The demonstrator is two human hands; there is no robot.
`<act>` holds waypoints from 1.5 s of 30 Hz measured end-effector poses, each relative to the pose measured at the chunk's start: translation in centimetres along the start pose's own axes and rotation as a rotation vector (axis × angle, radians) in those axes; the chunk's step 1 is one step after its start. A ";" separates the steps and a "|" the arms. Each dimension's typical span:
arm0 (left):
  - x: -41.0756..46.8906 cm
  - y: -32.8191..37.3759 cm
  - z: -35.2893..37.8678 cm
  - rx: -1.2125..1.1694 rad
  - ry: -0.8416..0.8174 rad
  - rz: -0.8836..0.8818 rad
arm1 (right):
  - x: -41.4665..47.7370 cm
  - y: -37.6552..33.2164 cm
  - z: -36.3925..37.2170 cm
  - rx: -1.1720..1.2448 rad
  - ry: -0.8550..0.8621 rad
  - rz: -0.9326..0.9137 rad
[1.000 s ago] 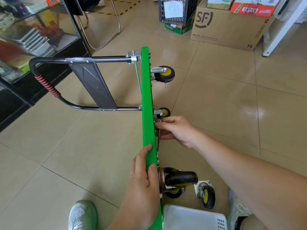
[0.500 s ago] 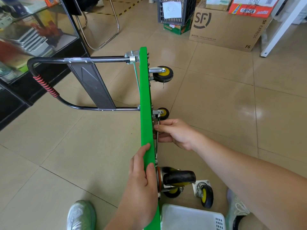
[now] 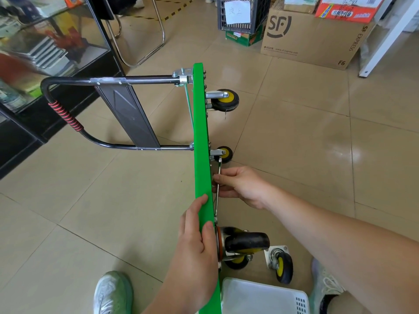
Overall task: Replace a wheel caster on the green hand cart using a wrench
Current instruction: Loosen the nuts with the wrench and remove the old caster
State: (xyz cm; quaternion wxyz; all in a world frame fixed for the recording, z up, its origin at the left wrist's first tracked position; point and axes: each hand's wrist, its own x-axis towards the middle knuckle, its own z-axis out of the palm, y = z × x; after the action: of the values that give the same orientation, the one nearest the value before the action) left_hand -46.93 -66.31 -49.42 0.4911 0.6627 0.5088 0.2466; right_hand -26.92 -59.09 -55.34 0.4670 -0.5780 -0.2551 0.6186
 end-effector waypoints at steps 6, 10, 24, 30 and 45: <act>0.0 0.2 0.0 0.006 0.002 0.010 | -0.1 0.3 0.3 0.000 0.006 0.037; 0.0 0.2 0.0 0.000 -0.004 0.004 | -0.2 0.4 0.6 -0.037 0.025 0.011; 0.1 0.3 0.0 -0.010 -0.007 0.006 | -1.3 -0.6 0.7 -0.095 -0.018 -0.019; 0.1 0.4 -0.1 -0.002 -0.017 0.000 | -3.2 -1.4 1.2 -0.130 -0.019 -0.073; 0.0 0.2 0.1 -0.014 -0.014 -0.020 | -8.2 -2.1 1.7 -0.151 0.146 -0.349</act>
State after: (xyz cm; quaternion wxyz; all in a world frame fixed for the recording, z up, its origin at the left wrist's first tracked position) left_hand -46.79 -66.35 -49.25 0.5017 0.6560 0.5100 0.2406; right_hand -28.83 -64.99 -49.26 0.5395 -0.6019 -0.3625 0.4640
